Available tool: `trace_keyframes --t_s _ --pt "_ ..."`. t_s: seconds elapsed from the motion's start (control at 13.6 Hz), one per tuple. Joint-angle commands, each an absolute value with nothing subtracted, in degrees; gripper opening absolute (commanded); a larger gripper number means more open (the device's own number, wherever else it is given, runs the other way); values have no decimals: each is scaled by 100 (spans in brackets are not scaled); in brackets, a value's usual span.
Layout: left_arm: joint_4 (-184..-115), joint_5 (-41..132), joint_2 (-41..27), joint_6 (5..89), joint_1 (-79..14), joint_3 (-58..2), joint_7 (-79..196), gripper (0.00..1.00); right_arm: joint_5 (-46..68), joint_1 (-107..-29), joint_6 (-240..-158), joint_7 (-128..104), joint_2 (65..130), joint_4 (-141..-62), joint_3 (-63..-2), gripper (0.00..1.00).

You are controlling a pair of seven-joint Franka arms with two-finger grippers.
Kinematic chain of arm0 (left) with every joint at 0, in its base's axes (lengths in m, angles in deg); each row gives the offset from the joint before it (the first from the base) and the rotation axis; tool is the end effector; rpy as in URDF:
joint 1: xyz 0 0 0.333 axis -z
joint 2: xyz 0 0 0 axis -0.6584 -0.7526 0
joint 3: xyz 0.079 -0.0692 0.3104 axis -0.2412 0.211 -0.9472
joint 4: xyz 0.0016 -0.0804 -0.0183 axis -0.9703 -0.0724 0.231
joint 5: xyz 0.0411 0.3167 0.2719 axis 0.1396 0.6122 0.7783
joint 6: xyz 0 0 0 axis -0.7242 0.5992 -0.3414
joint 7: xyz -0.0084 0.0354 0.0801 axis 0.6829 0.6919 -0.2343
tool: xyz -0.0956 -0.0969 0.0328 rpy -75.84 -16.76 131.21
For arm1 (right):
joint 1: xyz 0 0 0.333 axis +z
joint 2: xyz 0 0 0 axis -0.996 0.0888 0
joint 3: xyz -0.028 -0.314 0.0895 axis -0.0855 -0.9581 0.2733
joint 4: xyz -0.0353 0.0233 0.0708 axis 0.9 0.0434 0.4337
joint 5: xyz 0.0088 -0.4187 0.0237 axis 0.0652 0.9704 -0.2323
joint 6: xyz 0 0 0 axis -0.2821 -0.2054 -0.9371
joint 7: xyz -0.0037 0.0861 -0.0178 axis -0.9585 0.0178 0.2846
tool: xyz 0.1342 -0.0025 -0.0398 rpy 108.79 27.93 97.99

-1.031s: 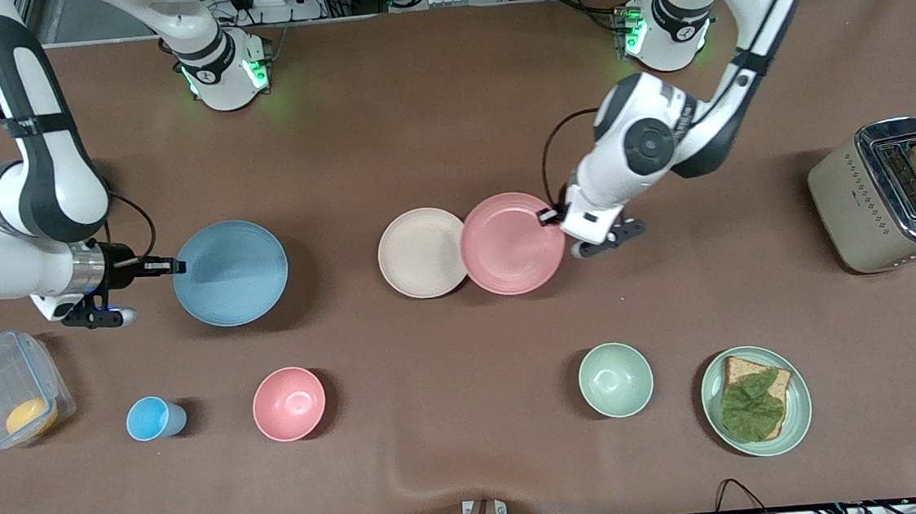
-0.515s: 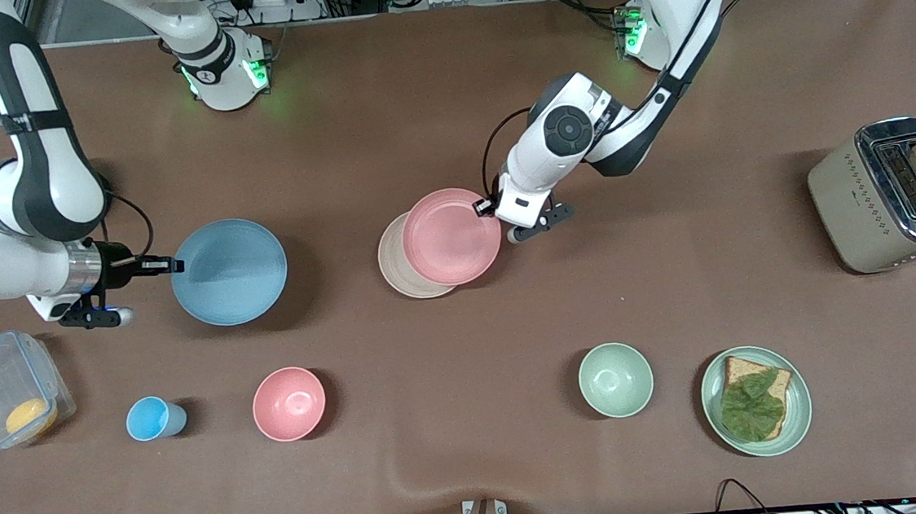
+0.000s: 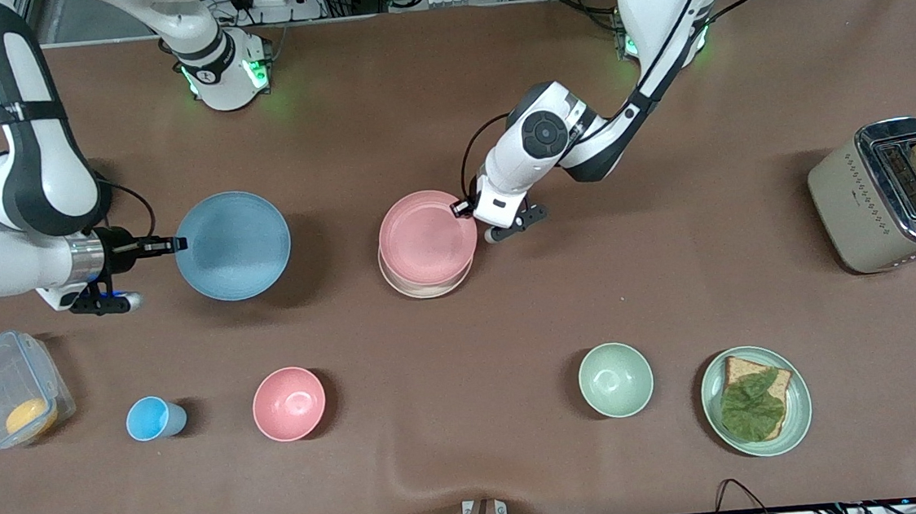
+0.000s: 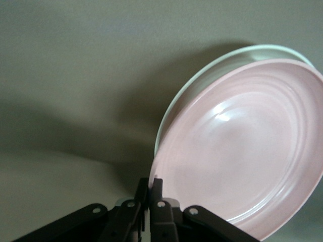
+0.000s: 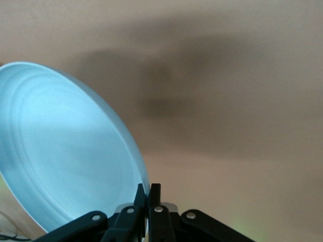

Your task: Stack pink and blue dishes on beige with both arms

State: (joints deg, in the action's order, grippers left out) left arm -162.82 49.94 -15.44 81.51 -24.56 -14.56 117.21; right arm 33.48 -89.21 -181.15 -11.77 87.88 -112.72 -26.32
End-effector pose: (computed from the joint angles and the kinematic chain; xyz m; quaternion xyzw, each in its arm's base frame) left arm 0.4458 -0.4873 0.1804 0.9563 0.2271 -0.0946 0.1583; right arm 0.5660 -0.0060 0.3110 -0.9665 0.0318 0.2147 0.1367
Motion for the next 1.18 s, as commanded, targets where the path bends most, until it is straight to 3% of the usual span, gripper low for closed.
trace_keyframes --t_s 0.0,0.52,0.59,0.66,0.88,1.1 --pt "-15968 5074 -1813 8216 -2325 -1543 11766 0 3209 -8754 -17898 -1226 8689 -11292 -2627 0" --pt "-15792 5136 -1971 8207 -2062 -1815 11784 1 2699 -7920 -17950 -2331 8706 -11345 -2636 0" --pt "-15792 5136 -1971 8207 -2061 -1833 11784 41 2638 -7797 -18002 -2464 8698 -11371 -2636 0" --pt "-15783 5136 -1971 8207 -2061 -1842 11784 97 2576 -7718 -18090 -2569 8689 -11467 -2636 0" --pt "-15739 5144 -1604 8128 -2166 -1860 11802 100 2313 -7550 -18458 -2588 8549 -11792 -2636 0" --pt "-15643 5450 -638 7069 -2631 -1965 11731 100 2259 -7060 -19037 -3069 8539 -12012 -2636 0"
